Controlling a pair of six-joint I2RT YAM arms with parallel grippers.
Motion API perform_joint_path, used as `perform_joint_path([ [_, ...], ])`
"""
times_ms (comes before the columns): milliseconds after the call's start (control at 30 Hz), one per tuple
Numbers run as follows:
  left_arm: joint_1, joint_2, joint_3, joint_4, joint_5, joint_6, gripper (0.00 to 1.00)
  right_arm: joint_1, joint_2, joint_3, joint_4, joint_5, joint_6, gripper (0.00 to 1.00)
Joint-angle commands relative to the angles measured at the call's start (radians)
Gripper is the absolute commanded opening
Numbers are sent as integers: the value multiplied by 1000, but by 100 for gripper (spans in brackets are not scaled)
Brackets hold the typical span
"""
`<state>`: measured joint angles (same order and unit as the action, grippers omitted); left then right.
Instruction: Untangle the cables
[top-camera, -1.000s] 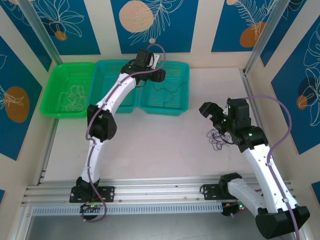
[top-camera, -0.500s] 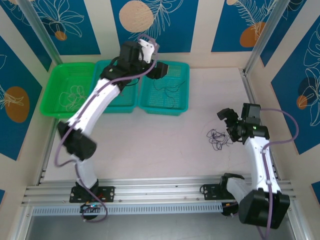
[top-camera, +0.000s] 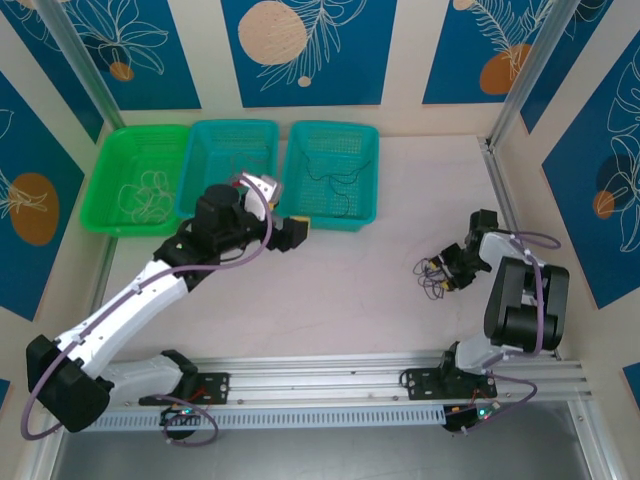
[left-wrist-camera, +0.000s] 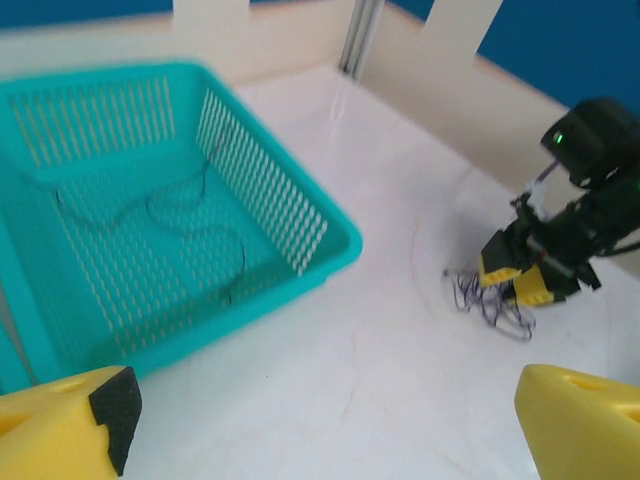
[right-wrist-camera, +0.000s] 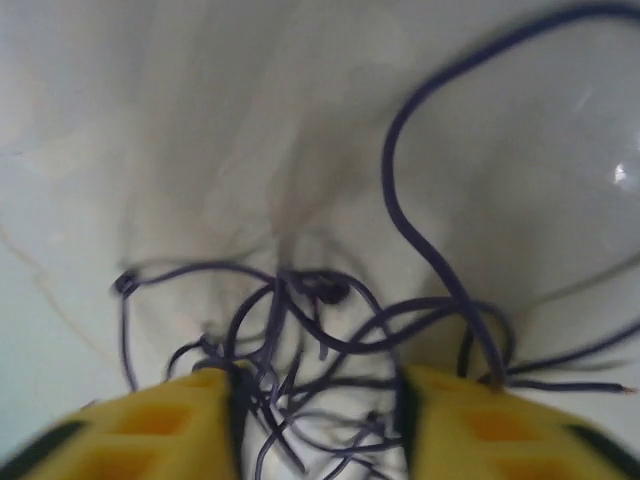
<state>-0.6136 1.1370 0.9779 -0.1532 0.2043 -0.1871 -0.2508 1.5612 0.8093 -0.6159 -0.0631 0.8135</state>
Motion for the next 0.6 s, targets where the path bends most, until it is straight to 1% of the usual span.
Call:
perform_joint_path([
  [0, -7, -53, -49, 88, -8, -75, 97, -1, 10, -7, 40, -51, -5, 1],
  [33, -7, -58, -56, 88, -9, -76, 97, 0, -1, -11, 45, -46, -10, 0],
  [167, -7, -63, -52, 49, -12, -55, 98, 14, -72, -7, 28, -57, -69, 0],
  [267, -7, -59, -51, 34, -9, -77, 100, 64, -186, -10, 22, -63, -114, 0],
  [400, -6, -19, -27, -3, 11, -200, 100, 163, -322, -3, 7, -82, -128, 0],
  [467, -6, 3, -34, 10, 61, -267, 100, 206, -358, -1, 4, -115, -117, 0],
  [567, -6, 29, -87, 83, 140, -391, 100, 275, -385, -2, 3, -163, -85, 0],
])
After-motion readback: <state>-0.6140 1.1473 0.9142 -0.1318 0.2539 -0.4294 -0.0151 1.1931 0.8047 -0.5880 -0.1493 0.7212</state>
